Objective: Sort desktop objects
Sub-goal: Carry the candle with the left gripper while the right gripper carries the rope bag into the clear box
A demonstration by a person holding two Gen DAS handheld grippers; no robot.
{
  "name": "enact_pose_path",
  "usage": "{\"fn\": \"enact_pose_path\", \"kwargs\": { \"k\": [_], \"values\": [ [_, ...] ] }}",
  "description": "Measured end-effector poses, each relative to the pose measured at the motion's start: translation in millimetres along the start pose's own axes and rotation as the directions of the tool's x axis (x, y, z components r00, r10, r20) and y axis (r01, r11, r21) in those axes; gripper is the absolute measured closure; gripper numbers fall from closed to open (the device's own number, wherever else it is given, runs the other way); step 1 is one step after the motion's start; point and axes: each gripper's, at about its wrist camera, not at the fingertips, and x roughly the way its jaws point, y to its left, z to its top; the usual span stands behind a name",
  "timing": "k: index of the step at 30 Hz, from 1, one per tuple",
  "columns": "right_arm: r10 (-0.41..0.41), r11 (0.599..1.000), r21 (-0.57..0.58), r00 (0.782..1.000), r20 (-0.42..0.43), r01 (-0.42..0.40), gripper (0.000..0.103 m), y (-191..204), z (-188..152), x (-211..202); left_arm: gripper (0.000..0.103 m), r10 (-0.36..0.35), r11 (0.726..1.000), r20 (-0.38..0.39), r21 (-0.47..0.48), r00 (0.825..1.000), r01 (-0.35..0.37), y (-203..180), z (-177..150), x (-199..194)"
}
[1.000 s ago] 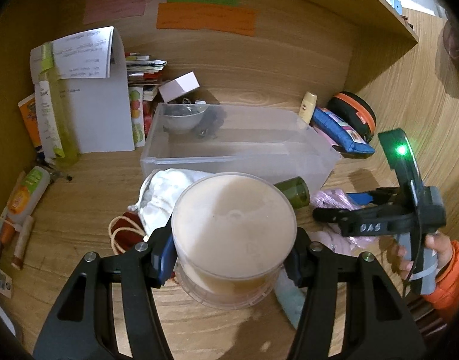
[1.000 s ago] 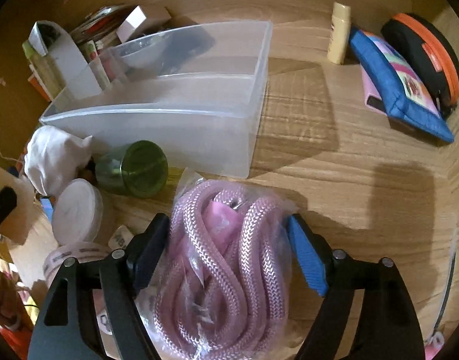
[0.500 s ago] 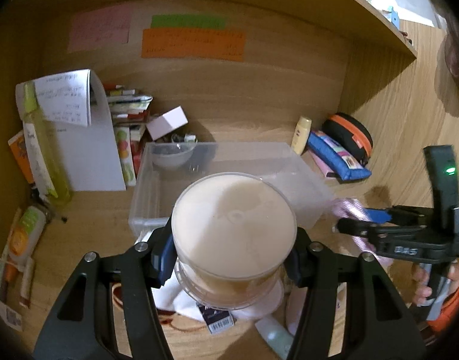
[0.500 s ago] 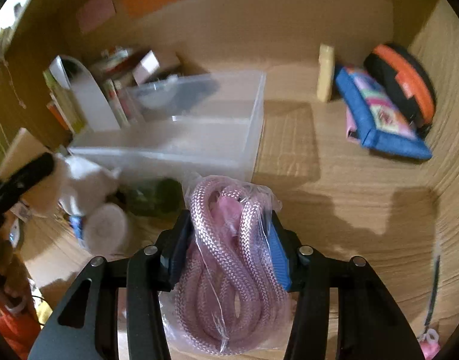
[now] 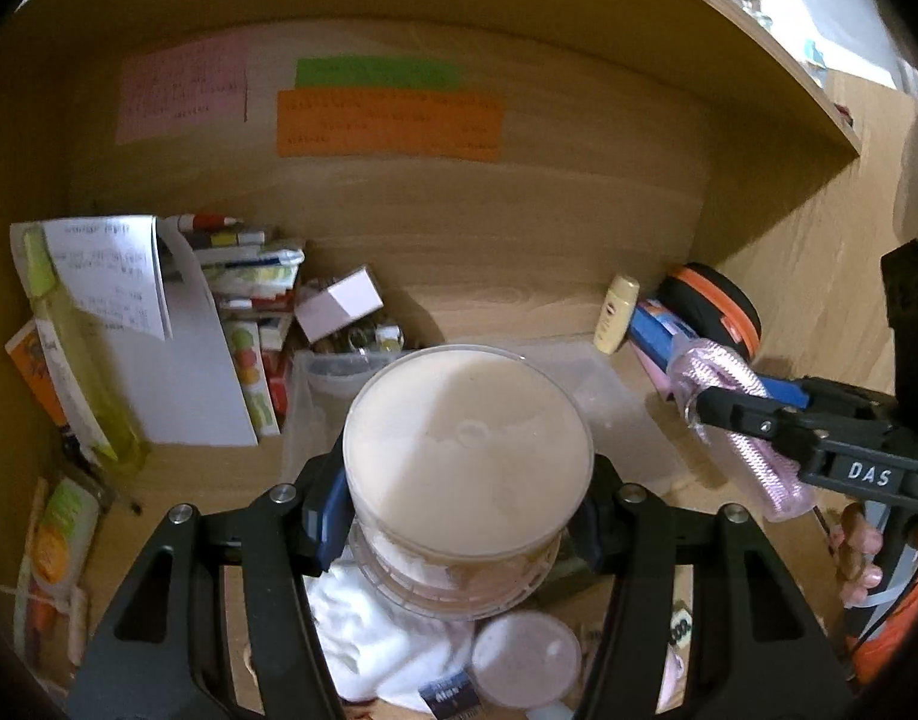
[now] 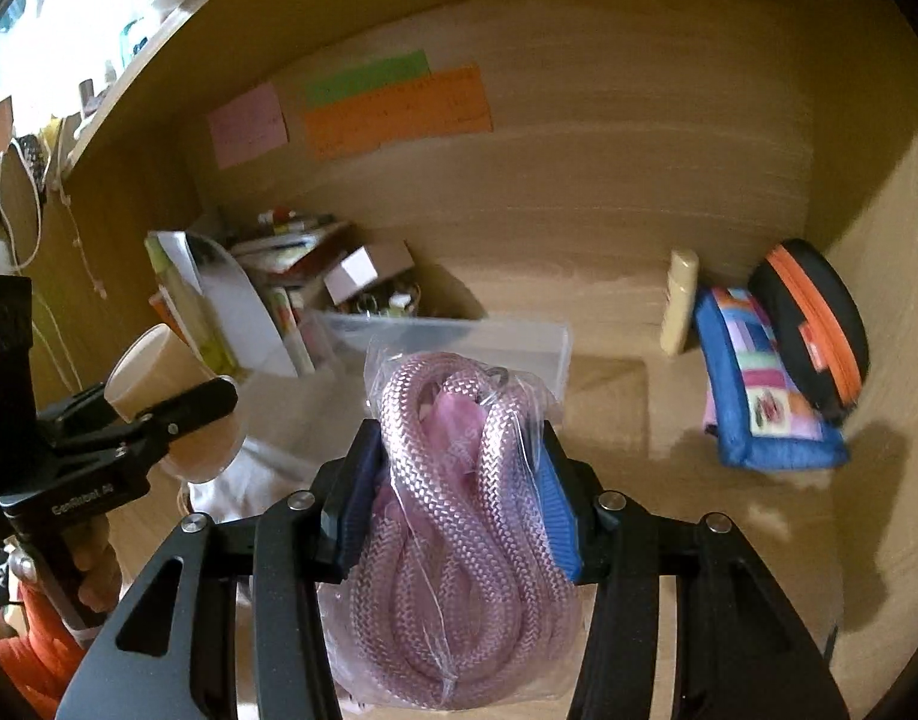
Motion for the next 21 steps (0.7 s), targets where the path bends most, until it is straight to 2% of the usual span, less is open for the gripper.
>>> {"fn": "enact_pose_path", "kwargs": {
  "k": [9,16,17,21],
  "values": [
    [0.052,0.999,0.001,0.998,-0.018,-0.052,0.058,-2,30,48,0.045,-0.025,0.998,-0.045,-0.052,0.999,0.023,28,30,32],
    [0.061,0.998,-0.003,0.996,-0.065,-0.061,0.058,0,36,93,0.045,-0.037,0.998,-0.121,-0.061,0.992,0.030,29,27,77],
    [0.053,0.999,-0.009,0.996,-0.071,-0.054,0.058,2,34,97,0.045,0.134,0.973,-0.113,-0.173,0.985,-0.152,28,25,82],
    [0.019,0.999,-0.041,0.994,-0.108,-0.023,0.058,5,24,116,0.045,0.147,0.973,-0.153,-0.155,0.977,-0.170,27,13,99]
  ]
}}
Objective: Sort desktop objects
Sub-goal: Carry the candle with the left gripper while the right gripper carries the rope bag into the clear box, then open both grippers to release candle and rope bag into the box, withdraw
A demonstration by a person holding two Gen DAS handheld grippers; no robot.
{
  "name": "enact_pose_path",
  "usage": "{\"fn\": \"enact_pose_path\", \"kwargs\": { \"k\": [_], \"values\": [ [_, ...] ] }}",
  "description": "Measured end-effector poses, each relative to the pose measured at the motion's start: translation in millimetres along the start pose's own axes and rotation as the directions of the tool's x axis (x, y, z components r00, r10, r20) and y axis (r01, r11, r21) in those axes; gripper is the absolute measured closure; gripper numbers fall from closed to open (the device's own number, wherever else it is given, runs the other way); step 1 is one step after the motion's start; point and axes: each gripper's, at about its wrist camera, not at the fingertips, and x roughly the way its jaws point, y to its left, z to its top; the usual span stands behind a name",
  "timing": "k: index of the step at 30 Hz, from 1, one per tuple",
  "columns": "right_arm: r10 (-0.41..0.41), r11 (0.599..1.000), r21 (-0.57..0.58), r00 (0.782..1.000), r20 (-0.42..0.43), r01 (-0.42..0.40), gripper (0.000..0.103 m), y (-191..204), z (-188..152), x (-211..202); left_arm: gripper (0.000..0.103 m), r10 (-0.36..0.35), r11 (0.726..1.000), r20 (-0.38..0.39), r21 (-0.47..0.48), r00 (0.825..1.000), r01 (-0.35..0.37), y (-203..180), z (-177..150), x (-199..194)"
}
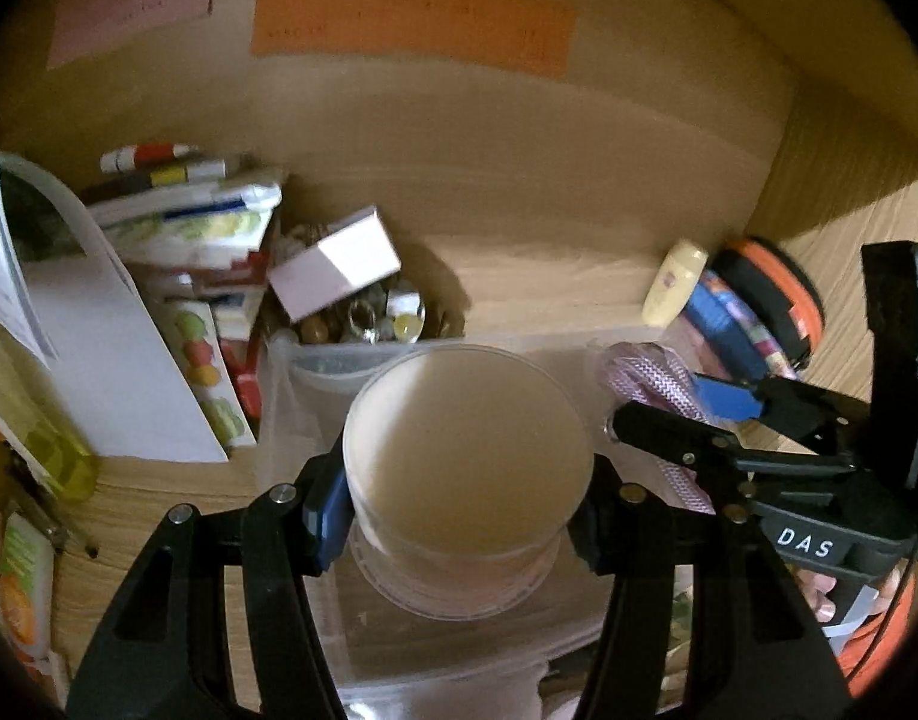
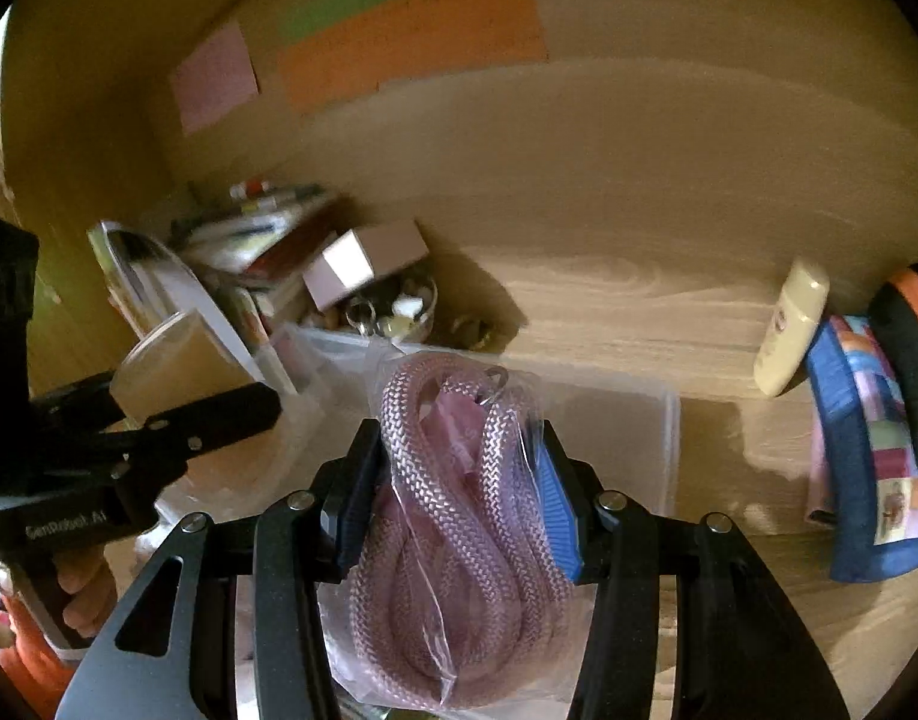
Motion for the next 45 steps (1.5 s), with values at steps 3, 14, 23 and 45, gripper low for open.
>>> {"fn": "enact_pose_path", "kwargs": {
  "k": [3,14,23,45],
  "values": [
    [-0.034,0.999,-0.033,0.999,-0.016,0.033,0.058,2,-5,8,0.045,0.013,1.000,-0.030,0.004,0.999,-0.013,-1,-6,11],
    [-0.047,0.996,-0.080,0.995,-0.083,0.040,0.057,4,-17,25,0.050,0.105,0.992,-0.077,0.073,0.992,-0.099,-9,-15,26],
    [-0.089,0.986,-0.151,0.991,-0.103,0.073,0.057,15,-24,34,0.050,0.158,0.980,-0.034,0.130,0.987,-0.153,-15,-15,20],
    [-0.173,0.953,-0.234,0.980,0.099,0.192,0.018,46,-16,-33,0.008,0.182,0.978,0.188,0.070,0.965,-0.198,-17,0,-51]
  ]
}}
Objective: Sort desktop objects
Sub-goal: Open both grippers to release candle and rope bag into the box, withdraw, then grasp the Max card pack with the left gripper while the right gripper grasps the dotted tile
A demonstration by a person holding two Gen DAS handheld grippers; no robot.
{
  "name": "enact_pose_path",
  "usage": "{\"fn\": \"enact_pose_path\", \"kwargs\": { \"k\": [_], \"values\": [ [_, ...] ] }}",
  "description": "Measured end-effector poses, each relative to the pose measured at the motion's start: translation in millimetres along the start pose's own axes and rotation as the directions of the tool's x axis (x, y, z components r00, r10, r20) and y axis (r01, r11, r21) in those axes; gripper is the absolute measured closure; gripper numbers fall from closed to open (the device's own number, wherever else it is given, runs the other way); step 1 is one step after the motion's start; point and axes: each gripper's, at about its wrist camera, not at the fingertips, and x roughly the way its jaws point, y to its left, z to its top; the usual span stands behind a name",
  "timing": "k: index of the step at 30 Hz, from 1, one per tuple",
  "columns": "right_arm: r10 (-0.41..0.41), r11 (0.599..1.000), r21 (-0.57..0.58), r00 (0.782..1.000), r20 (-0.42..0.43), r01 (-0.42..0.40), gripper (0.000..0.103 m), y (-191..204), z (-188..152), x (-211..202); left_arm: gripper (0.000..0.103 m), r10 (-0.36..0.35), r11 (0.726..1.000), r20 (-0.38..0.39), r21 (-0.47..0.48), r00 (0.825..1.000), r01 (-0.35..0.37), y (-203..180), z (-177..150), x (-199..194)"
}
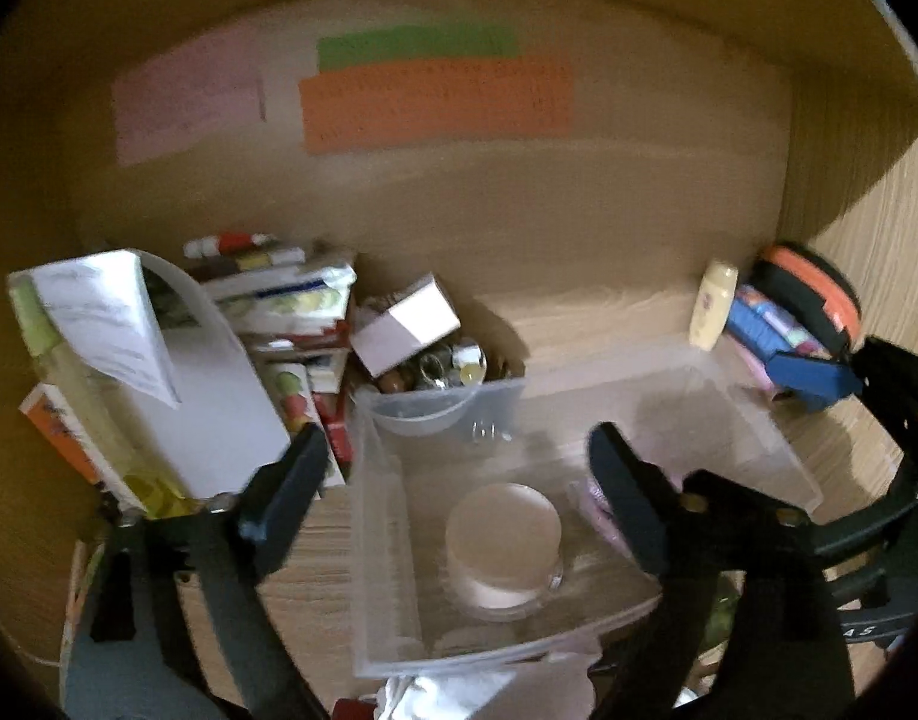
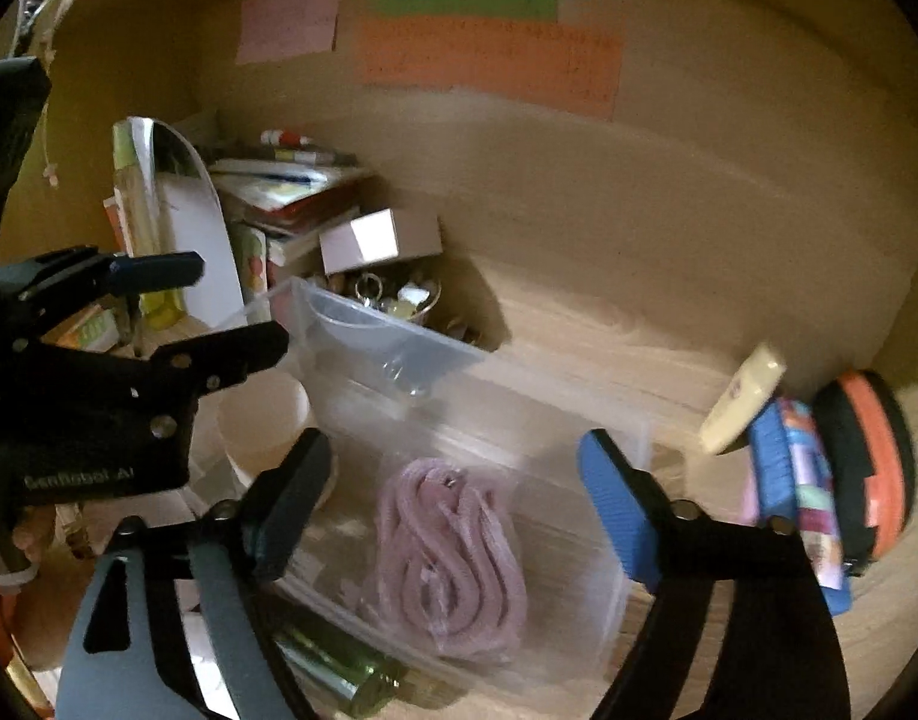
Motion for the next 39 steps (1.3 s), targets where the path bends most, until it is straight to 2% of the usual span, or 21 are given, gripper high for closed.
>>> {"fn": "enact_pose_path", "kwargs": {
  "k": [3,10,12,14,23,27,32,39],
  "values": [
    [-0.029,1.000,-0.007,0.999,0.022,0.029,0.018,5,-4,-20,0.007,0.002,1.000,0.030,0.001,1.000,-0.002,-1,0,-19],
    [-0.042,0.999,0.013,0.997,0.071,0.041,0.016,13,-16,-66,0.002,0.022,1.000,0.087,0.012,0.996,-0.023,-8,-11,-65],
    [-0.053,0.999,0.019,0.995,0.085,0.051,0.007,15,-23,-78,0.002,0.015,1.000,0.091,0.010,0.996,-0.016,-8,-16,-75],
    [-0.066,0.998,0.021,0.992,0.104,0.064,0.004,17,-30,-89,0.002,0.016,1.000,0.097,0.011,0.995,-0.017,-8,-21,-85],
    [-0.087,0.995,0.053,0.992,0.096,0.082,0.004,17,-62,-118,0.002,0.043,0.999,0.105,-0.005,0.994,-0.043,11,-52,-126],
    [-0.076,0.996,0.051,0.994,0.079,0.072,0.004,21,-74,-122,0.002,0.070,0.997,0.082,0.004,0.994,-0.071,17,-70,-133],
    [-0.022,0.998,0.053,0.998,0.052,0.019,0.004,31,-92,-120,0.002,0.067,0.998,0.006,-0.015,0.998,-0.067,25,-96,-130],
    [0.013,0.996,0.090,1.000,-0.029,-0.010,0.004,37,-124,-108,0.002,-0.020,0.997,-0.128,-0.081,0.992,0.009,20,-139,-115]
  ]
}}
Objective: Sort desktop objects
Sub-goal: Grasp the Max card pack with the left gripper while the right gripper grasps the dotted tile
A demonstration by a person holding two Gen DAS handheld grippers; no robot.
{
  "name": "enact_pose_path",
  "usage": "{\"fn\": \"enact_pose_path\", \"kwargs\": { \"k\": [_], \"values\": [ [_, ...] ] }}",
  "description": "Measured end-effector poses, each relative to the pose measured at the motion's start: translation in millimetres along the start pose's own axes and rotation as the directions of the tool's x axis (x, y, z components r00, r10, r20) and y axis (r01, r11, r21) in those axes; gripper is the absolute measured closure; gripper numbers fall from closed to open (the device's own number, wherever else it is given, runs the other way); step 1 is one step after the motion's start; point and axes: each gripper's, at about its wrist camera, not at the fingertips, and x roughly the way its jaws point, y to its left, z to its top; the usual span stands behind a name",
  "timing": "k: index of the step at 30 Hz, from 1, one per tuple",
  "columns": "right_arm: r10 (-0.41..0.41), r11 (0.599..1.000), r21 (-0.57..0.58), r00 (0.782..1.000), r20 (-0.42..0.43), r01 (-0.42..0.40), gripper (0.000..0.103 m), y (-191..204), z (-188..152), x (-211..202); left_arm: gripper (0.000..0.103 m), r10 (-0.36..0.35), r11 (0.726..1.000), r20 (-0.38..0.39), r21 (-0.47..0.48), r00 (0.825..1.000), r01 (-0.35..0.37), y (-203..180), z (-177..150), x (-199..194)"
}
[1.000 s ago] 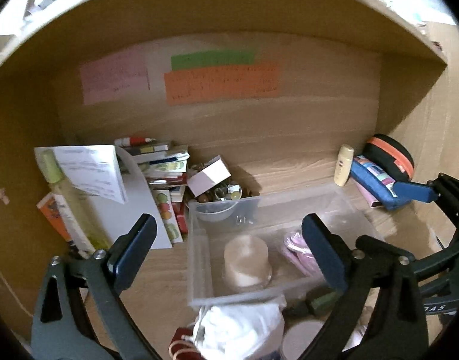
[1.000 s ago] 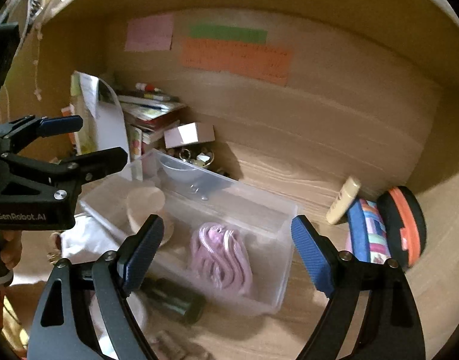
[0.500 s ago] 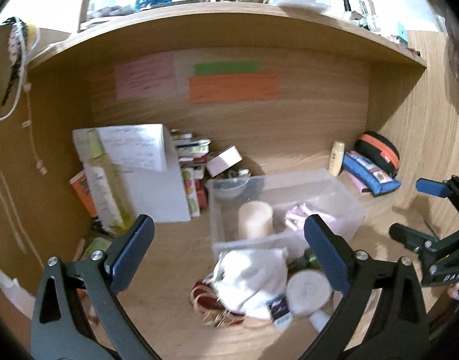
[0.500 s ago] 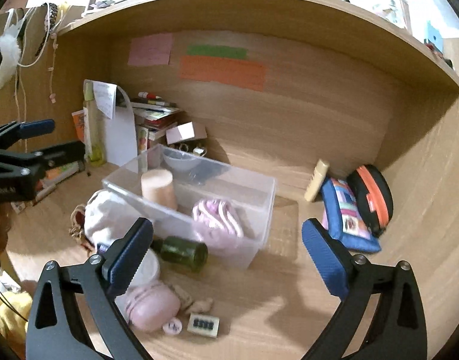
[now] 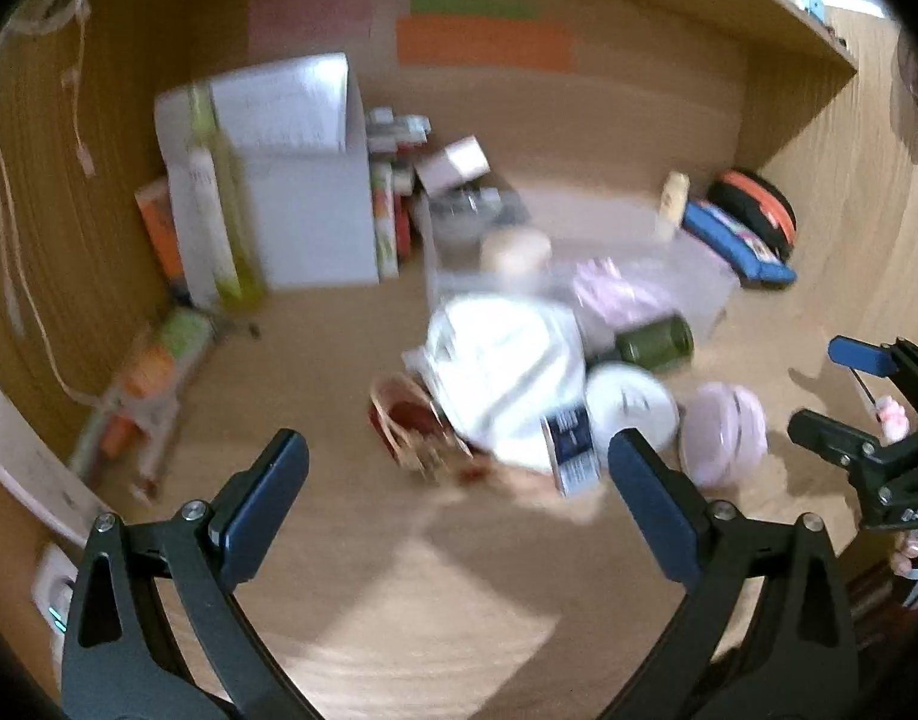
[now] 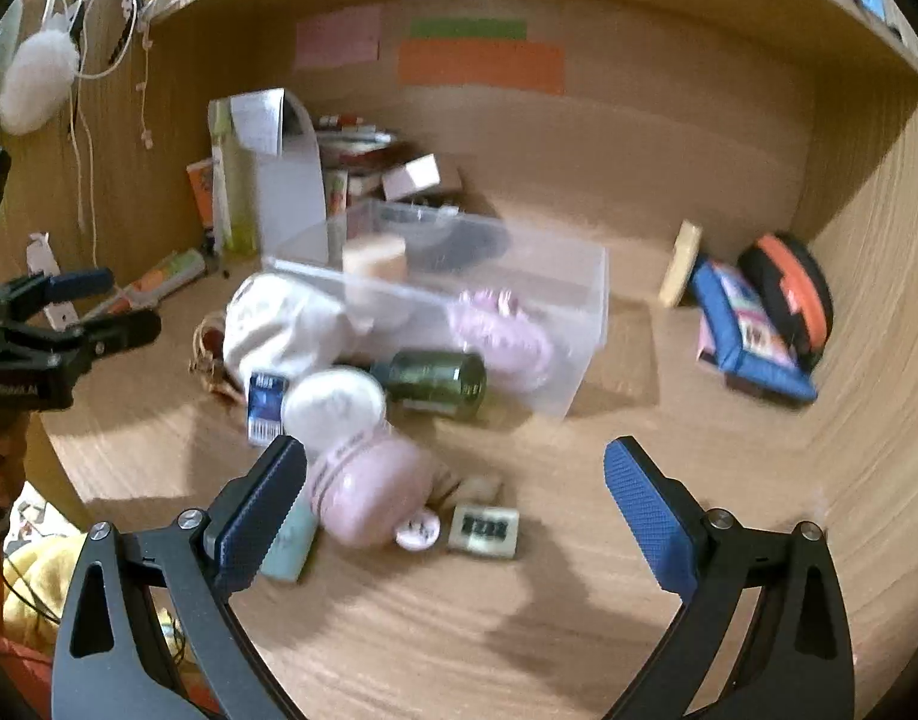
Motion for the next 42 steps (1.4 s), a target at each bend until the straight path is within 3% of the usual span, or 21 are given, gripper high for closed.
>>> {"fn": "enact_pose_path", "kwargs": {
  "k": [4,7,12,18,23,31,34,39,42],
  "values": [
    [-0.024,0.999,0.035,0.998,-0.063,0.026,0.004,-11,-15,11,0.002,-0.063,0.998,-0.076,-0.014,0.995,0.062,-17,-12,19],
    [-0.040,0.996,0.073,0.995,-0.086,0.046,0.004,-23,-24,13,0.004,-0.043,0.999,-0.075,0.019,0.996,0.045,-33,-15,26],
    [-0.071,0.992,0.093,0.988,-0.133,0.084,0.004,-41,-39,22,0.030,-0.051,0.998,-0.108,0.030,0.993,0.054,-47,-18,39],
    [-0.014,0.996,0.080,0.989,-0.146,0.026,0.007,-43,-43,32,0.042,-0.025,1.000,-0.137,0.014,0.990,0.027,-44,-16,51],
    [0.030,0.998,0.057,0.984,-0.178,-0.020,0.031,-39,-41,44,0.045,-0.023,1.000,-0.159,-0.001,0.987,0.023,-45,-12,62],
    [0.070,0.995,0.086,0.982,-0.174,-0.056,0.038,-40,-38,51,0.051,-0.011,1.000,-0.189,0.003,0.982,0.012,-50,-10,77],
    [0.064,0.996,0.074,0.984,-0.168,-0.052,0.046,-38,-37,53,0.060,0.012,1.000,-0.186,0.010,0.983,-0.010,-51,-8,79],
    [0.057,0.997,0.055,0.987,-0.151,-0.050,0.071,-36,-35,54,0.077,-0.006,1.000,-0.175,-0.029,0.985,0.001,-42,-7,79],
    [0.056,0.997,0.063,0.988,-0.145,-0.048,0.071,-38,-35,54,0.082,-0.024,0.999,-0.171,-0.045,0.985,0.016,-38,-8,78]
  ]
}}
